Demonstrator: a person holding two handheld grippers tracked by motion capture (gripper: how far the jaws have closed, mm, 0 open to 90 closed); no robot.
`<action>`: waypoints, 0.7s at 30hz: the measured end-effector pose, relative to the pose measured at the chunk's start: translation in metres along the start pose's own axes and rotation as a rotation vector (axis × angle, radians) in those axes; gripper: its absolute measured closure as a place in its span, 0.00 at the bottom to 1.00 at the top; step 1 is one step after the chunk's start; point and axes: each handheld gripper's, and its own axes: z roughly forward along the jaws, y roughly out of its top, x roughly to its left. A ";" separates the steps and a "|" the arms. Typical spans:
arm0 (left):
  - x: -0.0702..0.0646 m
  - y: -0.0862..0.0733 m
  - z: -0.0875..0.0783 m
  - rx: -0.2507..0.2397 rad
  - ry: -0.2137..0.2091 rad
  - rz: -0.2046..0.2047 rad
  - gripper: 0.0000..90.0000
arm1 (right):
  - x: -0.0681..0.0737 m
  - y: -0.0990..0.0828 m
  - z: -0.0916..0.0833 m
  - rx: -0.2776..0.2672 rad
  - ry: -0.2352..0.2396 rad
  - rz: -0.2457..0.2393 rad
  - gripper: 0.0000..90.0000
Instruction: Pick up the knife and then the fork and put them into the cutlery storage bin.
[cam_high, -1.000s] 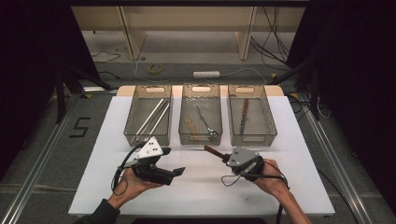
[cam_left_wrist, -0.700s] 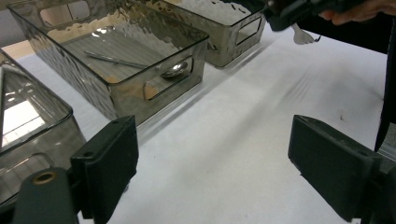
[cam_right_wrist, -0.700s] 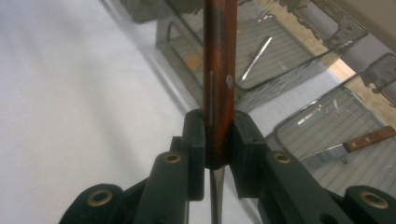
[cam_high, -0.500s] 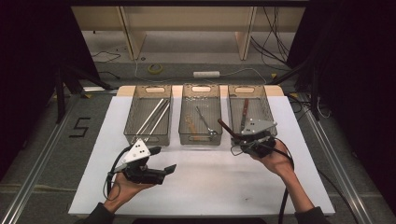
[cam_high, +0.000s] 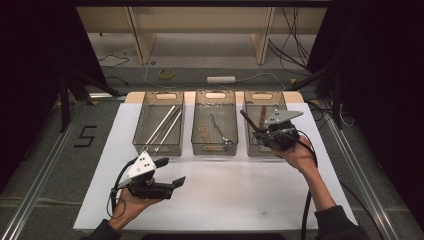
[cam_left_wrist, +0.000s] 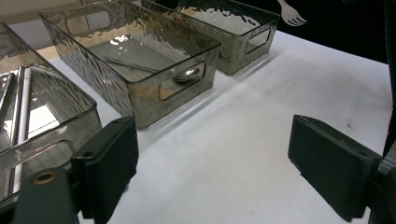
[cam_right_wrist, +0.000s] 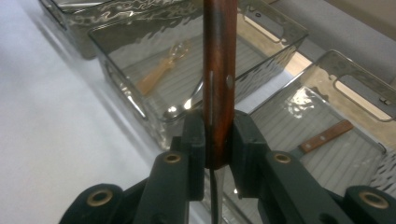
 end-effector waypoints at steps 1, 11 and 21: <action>0.000 0.000 0.000 0.000 -0.002 -0.002 0.17 | -0.002 0.001 0.000 0.000 -0.004 0.002 0.87; 0.000 -0.002 0.000 -0.001 0.002 0.004 0.17 | -0.027 0.013 0.005 -0.003 -0.043 0.057 0.87; -0.001 -0.002 0.001 0.003 0.002 0.012 0.17 | -0.046 0.019 0.012 -0.002 -0.066 0.101 0.87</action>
